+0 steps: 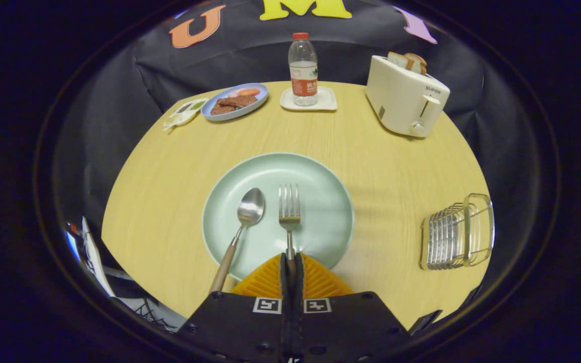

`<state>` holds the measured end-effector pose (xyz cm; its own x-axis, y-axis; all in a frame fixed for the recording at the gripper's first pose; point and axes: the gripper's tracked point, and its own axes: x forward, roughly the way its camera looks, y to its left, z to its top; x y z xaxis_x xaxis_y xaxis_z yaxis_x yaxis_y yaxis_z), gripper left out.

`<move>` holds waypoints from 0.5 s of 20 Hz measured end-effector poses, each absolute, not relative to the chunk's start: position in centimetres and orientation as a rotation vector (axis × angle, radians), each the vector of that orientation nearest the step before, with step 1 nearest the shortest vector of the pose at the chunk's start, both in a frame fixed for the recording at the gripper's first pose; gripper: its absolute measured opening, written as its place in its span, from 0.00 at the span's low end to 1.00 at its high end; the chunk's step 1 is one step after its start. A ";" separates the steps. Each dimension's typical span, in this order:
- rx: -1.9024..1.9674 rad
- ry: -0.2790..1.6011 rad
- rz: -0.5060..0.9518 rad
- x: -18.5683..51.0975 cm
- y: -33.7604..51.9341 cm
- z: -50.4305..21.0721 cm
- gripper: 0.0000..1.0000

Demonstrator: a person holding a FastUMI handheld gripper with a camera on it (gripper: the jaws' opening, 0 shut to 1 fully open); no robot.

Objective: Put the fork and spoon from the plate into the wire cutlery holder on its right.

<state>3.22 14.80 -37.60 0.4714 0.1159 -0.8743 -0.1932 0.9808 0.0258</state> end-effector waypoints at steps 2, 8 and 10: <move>-0.076 1.055 0.201 3.1 14.1 -34.7 0.01; -0.073 1.048 0.123 2.8 7.1 -27.1 0.01; -0.071 1.058 0.075 2.5 3.8 -25.7 0.01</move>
